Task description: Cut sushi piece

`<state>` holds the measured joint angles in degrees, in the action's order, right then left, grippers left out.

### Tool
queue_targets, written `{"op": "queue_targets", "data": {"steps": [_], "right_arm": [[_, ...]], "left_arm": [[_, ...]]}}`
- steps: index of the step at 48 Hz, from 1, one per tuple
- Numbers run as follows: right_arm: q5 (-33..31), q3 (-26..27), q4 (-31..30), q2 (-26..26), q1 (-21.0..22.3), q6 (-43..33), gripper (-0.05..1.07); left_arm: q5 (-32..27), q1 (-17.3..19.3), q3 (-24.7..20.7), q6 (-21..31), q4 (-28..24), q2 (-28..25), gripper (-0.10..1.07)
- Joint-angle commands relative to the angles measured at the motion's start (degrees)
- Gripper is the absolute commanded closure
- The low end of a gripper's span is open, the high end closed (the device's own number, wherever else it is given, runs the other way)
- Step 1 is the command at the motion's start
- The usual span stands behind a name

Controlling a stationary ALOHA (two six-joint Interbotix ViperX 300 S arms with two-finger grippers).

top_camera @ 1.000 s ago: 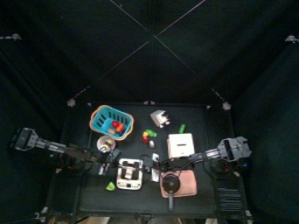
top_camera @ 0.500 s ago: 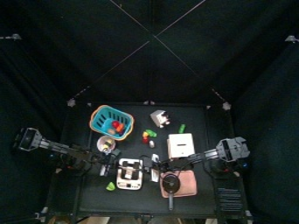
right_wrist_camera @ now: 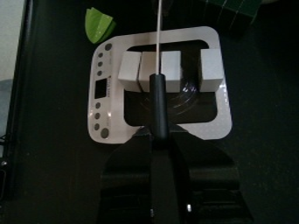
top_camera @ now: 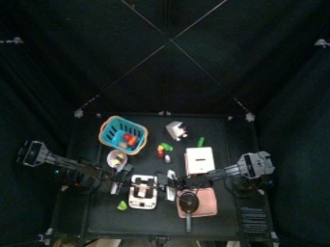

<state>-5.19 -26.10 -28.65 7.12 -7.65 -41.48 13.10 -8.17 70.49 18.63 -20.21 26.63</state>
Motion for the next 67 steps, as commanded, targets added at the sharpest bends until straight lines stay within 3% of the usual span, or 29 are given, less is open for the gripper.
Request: {"op": "queue_targets", "data": {"steps": [1,32,67], "right_arm": [[0.53,1.49,0.09,-1.05,0.26,-0.09,0.70],[0.53,1.58,0.09,0.88,0.44,-0.09,0.70],[0.53,2.55,1.85,4.48,0.09,-0.09,0.70]], "left_arm": [[0.26,0.00,-1.49,0.00,0.18,0.00,0.72],[-0.35,-0.09,-0.70,-0.09,1.93,-0.35,0.72],[-1.32,-0.88,-1.23,0.00,5.27,-8.44,0.73]]}}
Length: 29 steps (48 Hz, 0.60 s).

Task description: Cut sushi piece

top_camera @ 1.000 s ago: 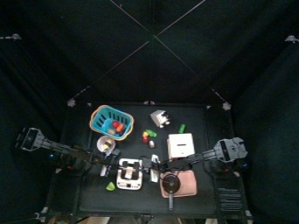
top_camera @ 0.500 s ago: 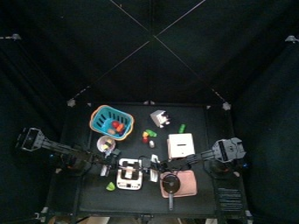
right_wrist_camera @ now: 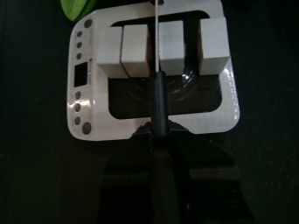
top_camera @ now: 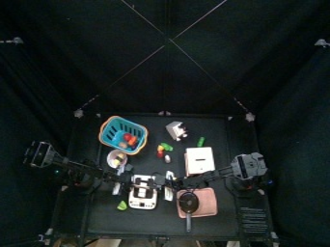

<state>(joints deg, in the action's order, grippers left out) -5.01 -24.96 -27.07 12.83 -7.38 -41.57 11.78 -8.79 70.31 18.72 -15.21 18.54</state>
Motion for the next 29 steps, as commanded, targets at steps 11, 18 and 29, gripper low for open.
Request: {"op": "queue_targets", "data": {"steps": [11,18,29], "right_arm": [[0.35,1.41,0.26,-1.49,-0.18,0.09,0.70],[0.44,1.49,0.00,-1.76,-0.09,0.18,0.70],[0.44,1.49,-0.09,-1.85,0.09,0.18,0.70]], "left_arm": [[-0.18,-0.26,-1.49,-0.26,0.18,-0.44,0.73],[-0.35,0.18,-2.11,-0.35,-0.09,-0.44,0.73],[-0.35,0.26,-2.64,-0.97,-1.32,-0.44,0.73]]}}
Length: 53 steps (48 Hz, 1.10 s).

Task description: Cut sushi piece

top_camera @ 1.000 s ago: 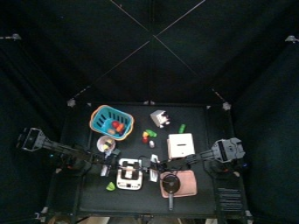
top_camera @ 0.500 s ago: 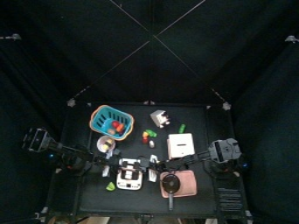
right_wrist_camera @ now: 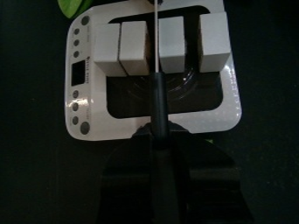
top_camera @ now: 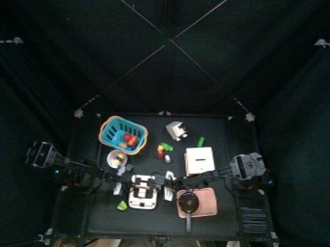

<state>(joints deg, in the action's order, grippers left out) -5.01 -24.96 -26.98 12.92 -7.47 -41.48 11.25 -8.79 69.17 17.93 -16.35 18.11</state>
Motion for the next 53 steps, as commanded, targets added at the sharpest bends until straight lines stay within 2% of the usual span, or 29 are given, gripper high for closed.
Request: {"op": "queue_targets", "data": {"steps": [1,20,53], "right_arm": [[0.35,1.49,-0.18,-1.93,0.26,0.09,0.70],[0.35,2.11,-1.41,-2.29,1.32,0.53,0.70],[-0.09,3.34,-2.64,-2.55,1.76,0.53,0.70]], "left_arm": [[0.18,0.26,-1.49,-0.18,-0.09,0.00,0.73],[0.18,2.90,-1.93,-1.05,-1.49,0.09,0.73],[0.18,3.69,-2.29,-2.11,-1.76,0.97,0.73]]}}
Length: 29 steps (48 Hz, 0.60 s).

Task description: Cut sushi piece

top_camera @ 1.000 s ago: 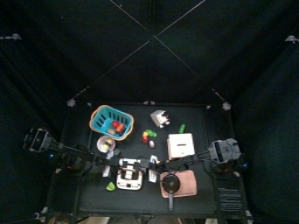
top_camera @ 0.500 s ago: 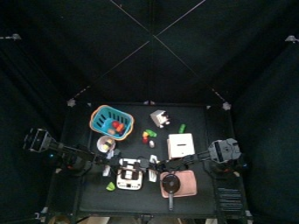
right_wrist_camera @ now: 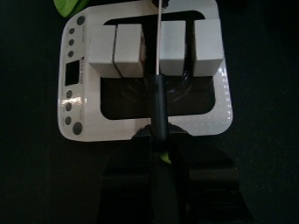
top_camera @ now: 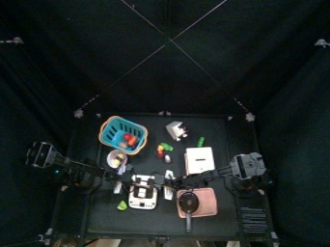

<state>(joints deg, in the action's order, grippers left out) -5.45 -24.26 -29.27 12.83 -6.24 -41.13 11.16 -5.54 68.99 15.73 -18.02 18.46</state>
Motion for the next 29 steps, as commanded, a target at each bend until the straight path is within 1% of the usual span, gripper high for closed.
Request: {"op": "queue_targets", "data": {"steps": [1,16,29], "right_arm": [[0.26,2.64,-0.44,-2.55,0.53,0.26,0.70],[-1.49,2.90,-1.14,-4.57,0.18,0.09,0.70],[-3.52,3.69,-1.58,-5.10,0.18,0.09,0.70]], "left_arm": [[0.26,0.35,-2.20,0.00,-0.09,0.70,0.73],[0.26,-0.18,-2.64,0.00,-0.09,4.31,0.73],[0.26,-0.35,-2.81,0.00,-0.09,4.92,0.73]]}}
